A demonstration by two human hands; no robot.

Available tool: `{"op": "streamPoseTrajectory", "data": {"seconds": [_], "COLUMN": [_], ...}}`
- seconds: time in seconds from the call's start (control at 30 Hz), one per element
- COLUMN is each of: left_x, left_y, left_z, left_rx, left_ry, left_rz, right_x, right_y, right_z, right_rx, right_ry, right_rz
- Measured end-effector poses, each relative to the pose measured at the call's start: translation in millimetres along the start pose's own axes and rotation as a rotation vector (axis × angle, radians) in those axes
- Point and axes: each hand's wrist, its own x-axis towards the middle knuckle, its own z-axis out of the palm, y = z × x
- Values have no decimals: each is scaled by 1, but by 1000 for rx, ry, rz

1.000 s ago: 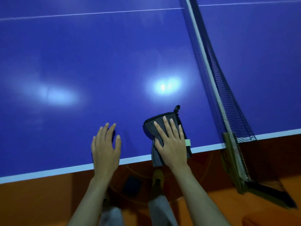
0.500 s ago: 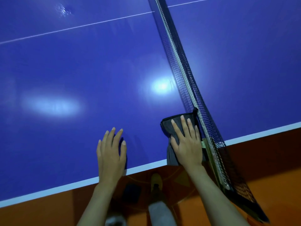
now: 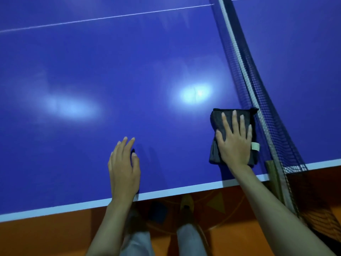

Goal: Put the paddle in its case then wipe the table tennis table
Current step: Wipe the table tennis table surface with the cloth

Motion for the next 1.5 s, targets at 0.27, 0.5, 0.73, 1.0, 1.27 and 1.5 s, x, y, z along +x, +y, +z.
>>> {"op": "streamPoseTrajectory", "data": {"seconds": [0.27, 0.5, 0.73, 1.0, 1.27, 1.5], "left_x": [22, 44, 57, 75, 103, 116], "left_y": [-81, -152, -202, -219, -188, -123], "left_z": [-63, -120, -173, -204, -177, -115], "left_rx": [-16, -33, -32, 11, 42, 74], "left_ry": [35, 71, 84, 72, 46, 48], "left_rz": [-83, -118, -139, -119, -56, -6], "right_x": [-33, -78, -120, -79, -25, 21], "right_y": [-148, -308, -441, -509, -485, -370], "right_z": [20, 39, 53, 62, 62, 49], "right_rx": [-21, -8, 21, 49, 125, 100], "right_ry": [-13, -32, -82, -65, -55, -64], "right_rz": [-54, -107, -178, -280, -410, -372]}}
